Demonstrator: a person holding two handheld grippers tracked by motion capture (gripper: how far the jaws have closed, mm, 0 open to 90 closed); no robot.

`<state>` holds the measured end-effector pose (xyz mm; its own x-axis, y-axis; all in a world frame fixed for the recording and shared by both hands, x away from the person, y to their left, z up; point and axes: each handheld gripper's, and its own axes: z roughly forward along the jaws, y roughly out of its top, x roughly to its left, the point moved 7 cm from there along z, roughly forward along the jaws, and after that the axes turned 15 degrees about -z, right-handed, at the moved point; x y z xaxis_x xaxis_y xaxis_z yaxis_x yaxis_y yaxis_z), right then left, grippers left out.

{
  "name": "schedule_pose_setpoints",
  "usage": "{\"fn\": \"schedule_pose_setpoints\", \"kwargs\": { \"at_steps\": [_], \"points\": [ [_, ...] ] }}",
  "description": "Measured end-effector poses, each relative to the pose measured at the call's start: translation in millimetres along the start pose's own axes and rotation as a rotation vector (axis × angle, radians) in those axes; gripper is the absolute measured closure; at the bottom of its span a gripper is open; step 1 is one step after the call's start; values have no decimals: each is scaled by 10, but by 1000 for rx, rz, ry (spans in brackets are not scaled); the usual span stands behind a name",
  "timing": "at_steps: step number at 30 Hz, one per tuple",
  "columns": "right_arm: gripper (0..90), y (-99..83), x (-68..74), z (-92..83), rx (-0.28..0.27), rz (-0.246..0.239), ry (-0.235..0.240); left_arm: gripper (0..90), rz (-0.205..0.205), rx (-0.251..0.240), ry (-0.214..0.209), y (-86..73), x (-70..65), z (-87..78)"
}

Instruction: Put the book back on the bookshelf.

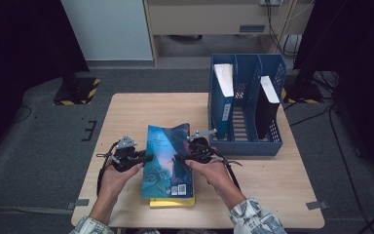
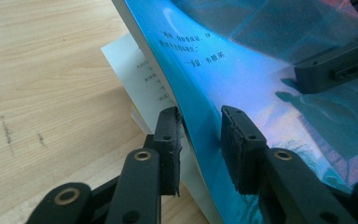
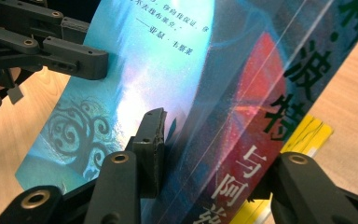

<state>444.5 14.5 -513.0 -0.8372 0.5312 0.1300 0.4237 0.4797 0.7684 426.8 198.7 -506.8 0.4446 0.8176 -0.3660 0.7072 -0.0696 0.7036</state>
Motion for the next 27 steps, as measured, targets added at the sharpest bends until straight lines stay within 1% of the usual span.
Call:
{"fn": "schedule_pose_setpoints", "kwargs": {
  "at_steps": [1,6,9,10,12,13,14,16,19,21,23,25,27],
  "points": [
    [581,16,-10,0,-1,-7,-1,686,2,2,0,12,5,-5],
    [599,103,-48,-10,-10,-14,-12,700,13,-3,-1,106,22,-32],
    [612,167,-78,-27,-25,-23,-24,709,17,-8,-2,173,23,-50],
    [617,187,-83,-37,-27,-23,-24,712,26,-3,-2,193,27,-57],
    [621,213,-97,-49,-35,-20,-28,717,28,1,-7,226,29,-53],
    [621,217,-103,-52,-34,-24,-30,719,34,12,-11,241,29,-46],
    [621,215,-108,-56,-33,-17,-26,720,38,20,-14,250,31,-43],
    [621,212,-119,-54,-31,-8,-30,721,52,30,-7,277,21,-37],
    [622,216,-135,-56,-29,-3,-26,722,76,37,-6,303,-16,-67],
    [623,226,-138,-61,-34,-10,-28,723,89,37,-1,310,-24,-81],
    [625,237,-127,-73,-31,-13,-29,725,89,31,1,311,-29,-92],
    [628,252,-115,-88,-38,-27,-37,731,77,23,-7,321,-40,-112],
    [631,268,-108,-110,-40,-30,-43,740,77,16,-13,347,-40,-125]
  ]
}}
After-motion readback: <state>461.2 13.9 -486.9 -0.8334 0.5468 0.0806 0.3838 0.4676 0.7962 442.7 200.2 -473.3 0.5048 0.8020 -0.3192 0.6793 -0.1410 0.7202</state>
